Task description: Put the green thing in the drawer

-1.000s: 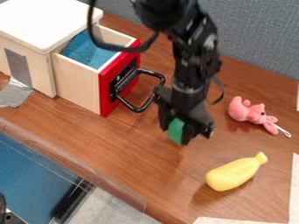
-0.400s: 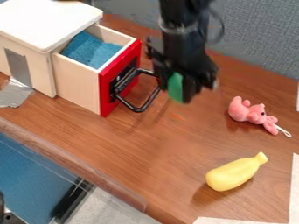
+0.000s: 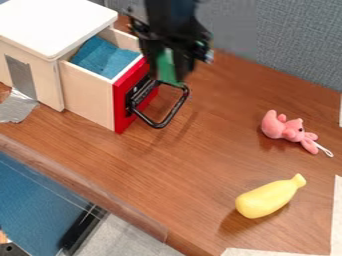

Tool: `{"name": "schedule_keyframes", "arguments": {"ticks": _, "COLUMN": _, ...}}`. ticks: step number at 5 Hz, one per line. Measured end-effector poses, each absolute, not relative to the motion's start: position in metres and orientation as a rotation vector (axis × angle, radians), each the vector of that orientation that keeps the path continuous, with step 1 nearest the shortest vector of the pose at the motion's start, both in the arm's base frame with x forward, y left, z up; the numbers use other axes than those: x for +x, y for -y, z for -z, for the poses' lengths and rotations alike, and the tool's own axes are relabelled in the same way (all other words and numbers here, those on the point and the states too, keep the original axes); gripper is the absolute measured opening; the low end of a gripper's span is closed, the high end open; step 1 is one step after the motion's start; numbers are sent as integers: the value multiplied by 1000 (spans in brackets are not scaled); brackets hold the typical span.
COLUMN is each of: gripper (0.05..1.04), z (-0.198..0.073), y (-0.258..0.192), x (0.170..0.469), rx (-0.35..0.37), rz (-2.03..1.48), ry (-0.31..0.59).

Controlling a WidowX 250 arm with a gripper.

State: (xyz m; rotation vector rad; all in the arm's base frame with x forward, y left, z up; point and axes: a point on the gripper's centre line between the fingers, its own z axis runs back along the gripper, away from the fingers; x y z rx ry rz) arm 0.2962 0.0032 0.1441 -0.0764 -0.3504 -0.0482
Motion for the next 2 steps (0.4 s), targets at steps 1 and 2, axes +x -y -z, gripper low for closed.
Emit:
{"name": "schedule_keyframes", "arguments": {"ticks": 1, "gripper": 571, "z": -152, "y": -37, "x": 292, "rx": -88, "rz": -21, "ry": 334}}
{"name": "schedule_keyframes", "arguments": {"ticks": 2, "gripper": 571, "z": -161, "y": -63, "x": 286, "rx": -105, "rz": -66, "ry": 322}}
